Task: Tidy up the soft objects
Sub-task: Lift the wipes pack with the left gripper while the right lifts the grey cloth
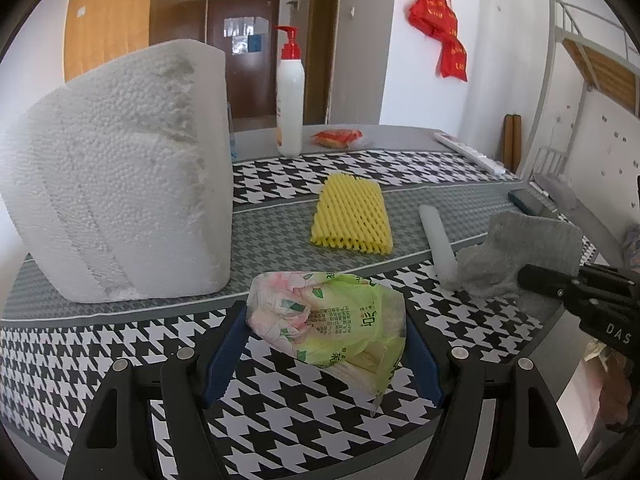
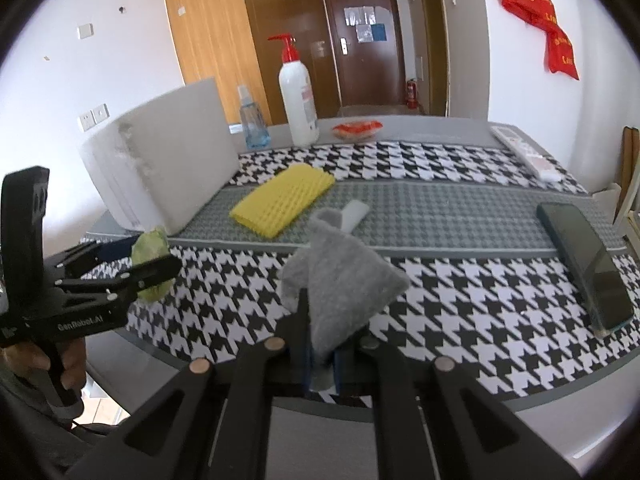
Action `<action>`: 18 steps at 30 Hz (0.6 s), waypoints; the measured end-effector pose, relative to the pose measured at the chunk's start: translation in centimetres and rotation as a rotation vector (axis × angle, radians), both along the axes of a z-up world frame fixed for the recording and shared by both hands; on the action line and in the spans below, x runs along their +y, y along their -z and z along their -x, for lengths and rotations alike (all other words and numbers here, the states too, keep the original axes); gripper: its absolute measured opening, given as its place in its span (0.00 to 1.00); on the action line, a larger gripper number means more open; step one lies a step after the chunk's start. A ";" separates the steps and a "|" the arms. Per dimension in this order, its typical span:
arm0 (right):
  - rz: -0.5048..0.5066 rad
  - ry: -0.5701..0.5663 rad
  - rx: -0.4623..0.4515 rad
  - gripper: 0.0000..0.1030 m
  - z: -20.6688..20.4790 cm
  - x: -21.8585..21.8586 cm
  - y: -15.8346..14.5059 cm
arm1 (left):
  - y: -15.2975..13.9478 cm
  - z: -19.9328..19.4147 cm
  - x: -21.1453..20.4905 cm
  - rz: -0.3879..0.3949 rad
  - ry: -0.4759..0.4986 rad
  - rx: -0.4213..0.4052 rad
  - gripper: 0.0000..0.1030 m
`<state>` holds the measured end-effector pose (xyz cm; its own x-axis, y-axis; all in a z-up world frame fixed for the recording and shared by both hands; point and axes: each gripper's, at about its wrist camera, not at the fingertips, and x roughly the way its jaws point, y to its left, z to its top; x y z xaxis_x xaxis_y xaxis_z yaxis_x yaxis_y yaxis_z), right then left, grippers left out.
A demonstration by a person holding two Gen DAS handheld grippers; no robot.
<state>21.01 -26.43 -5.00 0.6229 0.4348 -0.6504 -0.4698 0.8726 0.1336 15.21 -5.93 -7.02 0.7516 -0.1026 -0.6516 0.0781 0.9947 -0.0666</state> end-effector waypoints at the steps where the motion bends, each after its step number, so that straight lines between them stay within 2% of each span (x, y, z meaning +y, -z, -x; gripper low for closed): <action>1: -0.001 0.000 -0.005 0.10 0.0 0.1 -0.2 | -0.1 0.1 0.1 0.001 -0.002 -0.003 0.72; 18: -0.010 0.025 -0.067 0.10 0.1 0.6 -2.9 | -2.1 0.9 0.4 -0.008 -0.013 -0.069 0.72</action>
<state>20.96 -25.86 -2.11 0.6757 0.4245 -0.6026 -0.4556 0.8832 0.1112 14.35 -5.54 -4.87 0.7962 -0.0872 -0.5988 0.0691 0.9962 -0.0532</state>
